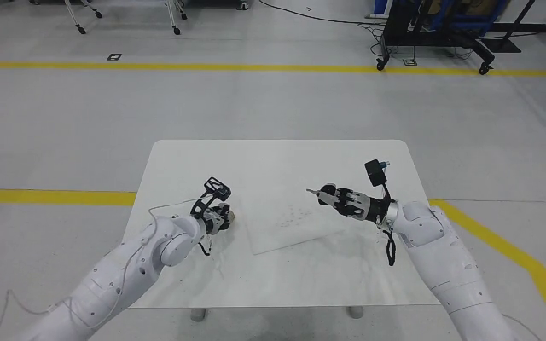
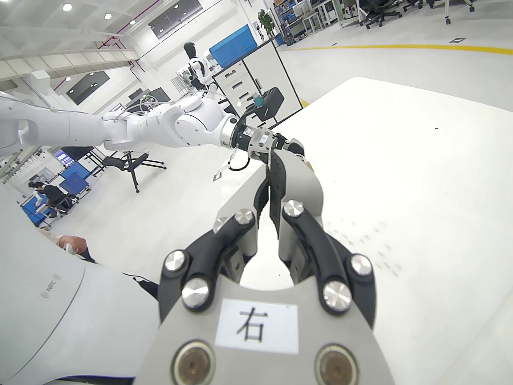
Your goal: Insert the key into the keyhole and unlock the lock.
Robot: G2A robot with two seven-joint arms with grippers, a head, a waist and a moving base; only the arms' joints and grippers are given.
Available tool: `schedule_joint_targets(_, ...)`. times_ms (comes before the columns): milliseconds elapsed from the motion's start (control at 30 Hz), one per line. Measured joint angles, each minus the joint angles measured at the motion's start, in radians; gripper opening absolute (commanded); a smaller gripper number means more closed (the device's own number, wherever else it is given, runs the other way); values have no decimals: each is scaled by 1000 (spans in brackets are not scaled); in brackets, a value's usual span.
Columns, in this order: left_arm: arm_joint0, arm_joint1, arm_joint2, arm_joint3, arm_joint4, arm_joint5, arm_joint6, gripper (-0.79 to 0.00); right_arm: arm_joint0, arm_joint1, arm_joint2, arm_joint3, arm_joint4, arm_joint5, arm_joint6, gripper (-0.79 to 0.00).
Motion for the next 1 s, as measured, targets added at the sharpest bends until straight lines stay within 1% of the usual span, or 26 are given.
schedule_joint_targets(333,9,-15,-18,-7,64,17,-43,-785,0,0,0,0,0,0,0,-785)
schedule_joint_targets(633,54,-9,-71,-31,92,20,-60,-785,0,0,0,0,0,0,0,-785)
schedule_joint_targets(733,78,-3,-99,-45,86,2,-49,-785,0,0,0,0,0,0,0,-785)
schedule_joint_targets(867,111,8,-146,-52,62,-64,-13,-785,0,0,0,0,0,0,0,-785)
schedule_joint_targets(1000,117,6,-158,-51,80,-68,-27,-785,0,0,0,0,0,0,0,-785)
